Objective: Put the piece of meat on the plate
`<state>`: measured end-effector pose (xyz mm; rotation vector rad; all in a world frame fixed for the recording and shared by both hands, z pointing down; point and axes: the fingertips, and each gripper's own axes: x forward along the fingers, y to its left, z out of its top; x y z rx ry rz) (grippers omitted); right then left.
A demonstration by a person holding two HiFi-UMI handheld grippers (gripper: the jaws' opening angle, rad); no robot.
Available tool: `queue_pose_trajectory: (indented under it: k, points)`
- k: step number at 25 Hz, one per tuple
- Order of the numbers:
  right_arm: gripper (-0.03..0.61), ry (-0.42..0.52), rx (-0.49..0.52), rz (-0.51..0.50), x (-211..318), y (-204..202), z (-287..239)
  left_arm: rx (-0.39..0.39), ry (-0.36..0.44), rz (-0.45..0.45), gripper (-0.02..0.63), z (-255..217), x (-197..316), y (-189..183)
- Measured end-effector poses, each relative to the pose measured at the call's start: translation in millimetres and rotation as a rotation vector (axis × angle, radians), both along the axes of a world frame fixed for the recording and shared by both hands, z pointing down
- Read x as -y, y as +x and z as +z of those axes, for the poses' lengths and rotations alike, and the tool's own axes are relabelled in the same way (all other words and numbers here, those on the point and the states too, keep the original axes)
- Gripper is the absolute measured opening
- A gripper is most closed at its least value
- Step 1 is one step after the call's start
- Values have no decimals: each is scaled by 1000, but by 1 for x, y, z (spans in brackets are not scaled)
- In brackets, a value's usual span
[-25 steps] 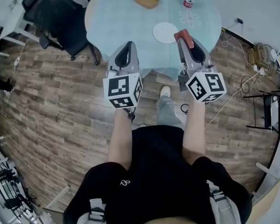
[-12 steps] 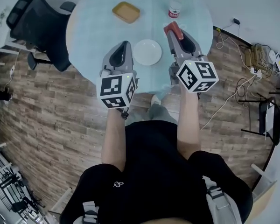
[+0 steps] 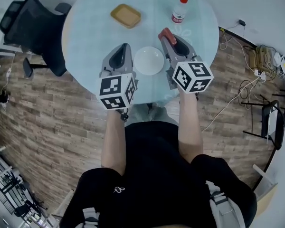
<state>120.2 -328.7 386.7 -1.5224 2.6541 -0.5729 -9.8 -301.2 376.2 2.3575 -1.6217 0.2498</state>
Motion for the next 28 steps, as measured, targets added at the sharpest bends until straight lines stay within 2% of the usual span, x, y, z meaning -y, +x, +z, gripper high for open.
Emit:
queue_pose_trajectory:
  k: [4, 10, 13, 20, 23, 28]
  points:
    - [101, -111, -26, 4, 5, 1, 46, -8, -83, 14, -5, 36, 12, 1]
    - [101, -329, -73, -32, -1, -15, 129, -21, -238, 18, -5, 100, 17, -8]
    - [101, -432, -94, -56, -6, -26, 164, -17, -289, 22, -5, 120, 15, -12]
    - [101, -612, -110, -141, -17, -66, 215, -13, -319, -4, -5, 129, 16, -36]
    - [102, -658, -117, -162, -13, -82, 226, -10, -326, -29, -5, 130, 18, -54]
    - [103, -704, -92, -143, -12, -84, 234, -40, -341, -72, -5, 134, 17, -70]
